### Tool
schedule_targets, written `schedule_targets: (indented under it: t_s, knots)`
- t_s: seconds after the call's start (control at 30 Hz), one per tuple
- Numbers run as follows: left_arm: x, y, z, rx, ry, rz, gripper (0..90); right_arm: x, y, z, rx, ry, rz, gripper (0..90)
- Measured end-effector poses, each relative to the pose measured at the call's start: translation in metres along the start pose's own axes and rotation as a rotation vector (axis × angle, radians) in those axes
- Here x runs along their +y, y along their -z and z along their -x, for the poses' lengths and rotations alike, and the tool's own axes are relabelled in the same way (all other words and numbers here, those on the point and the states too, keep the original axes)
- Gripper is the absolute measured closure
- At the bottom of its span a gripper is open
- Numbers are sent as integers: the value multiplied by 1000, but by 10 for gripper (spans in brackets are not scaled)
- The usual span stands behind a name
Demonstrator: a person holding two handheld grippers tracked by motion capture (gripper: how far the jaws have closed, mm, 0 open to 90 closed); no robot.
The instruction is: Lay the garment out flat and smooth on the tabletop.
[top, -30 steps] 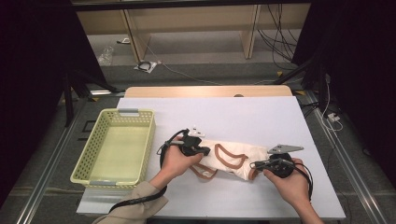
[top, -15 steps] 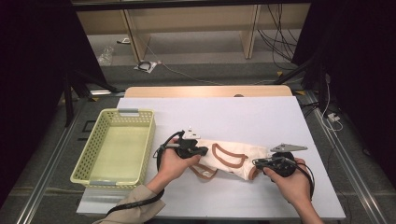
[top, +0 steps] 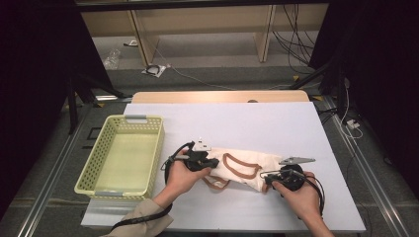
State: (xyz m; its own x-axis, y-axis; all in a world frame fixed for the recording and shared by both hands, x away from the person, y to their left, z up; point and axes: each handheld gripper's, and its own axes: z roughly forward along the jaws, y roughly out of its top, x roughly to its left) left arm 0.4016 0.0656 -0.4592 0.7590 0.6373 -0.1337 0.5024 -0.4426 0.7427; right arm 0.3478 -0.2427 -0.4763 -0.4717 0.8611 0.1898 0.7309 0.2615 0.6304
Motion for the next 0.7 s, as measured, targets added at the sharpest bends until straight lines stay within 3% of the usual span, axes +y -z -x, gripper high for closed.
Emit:
schedule_targets:
  t_s: [0.2,0.4,0.7]
  knots:
    - [-1,2,2,-2,0,10,876,1,5,-3,-26,40,26,803]
    - [-1,6,0,-9,20,32,876,2,13,-2,-58,56,105,806]
    - [-3,6,0,-9,22,26,874,2,19,-4,-80,89,89,789]
